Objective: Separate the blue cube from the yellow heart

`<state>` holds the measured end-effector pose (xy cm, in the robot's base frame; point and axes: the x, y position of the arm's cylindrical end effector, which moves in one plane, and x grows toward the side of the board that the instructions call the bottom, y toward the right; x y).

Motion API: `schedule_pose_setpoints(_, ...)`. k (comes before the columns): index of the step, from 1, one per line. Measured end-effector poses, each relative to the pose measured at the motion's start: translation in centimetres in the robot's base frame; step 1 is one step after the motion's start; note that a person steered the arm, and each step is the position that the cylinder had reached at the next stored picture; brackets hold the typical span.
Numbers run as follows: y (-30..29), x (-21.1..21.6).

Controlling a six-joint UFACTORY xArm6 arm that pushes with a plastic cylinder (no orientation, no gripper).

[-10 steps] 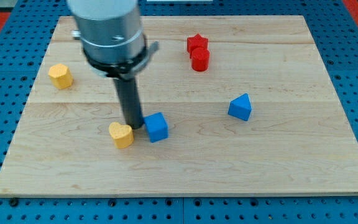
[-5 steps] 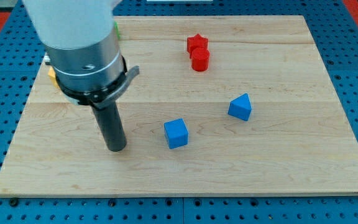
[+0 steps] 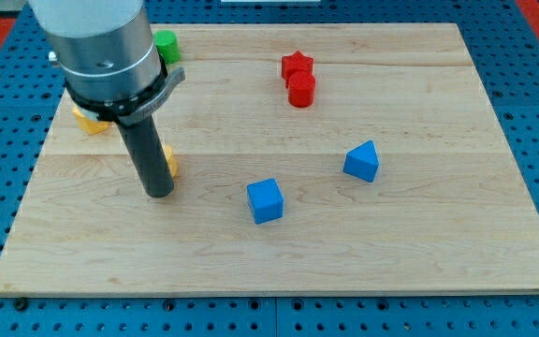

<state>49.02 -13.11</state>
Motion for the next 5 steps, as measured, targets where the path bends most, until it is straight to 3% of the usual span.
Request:
schedule_pose_setpoints(1,2.1,-1.7)
schedule_pose_setpoints(2,-2.7,1.5)
schedule_pose_setpoints(3,-9.4,0.5)
schedule_pose_setpoints(5,-11.4,-8.3)
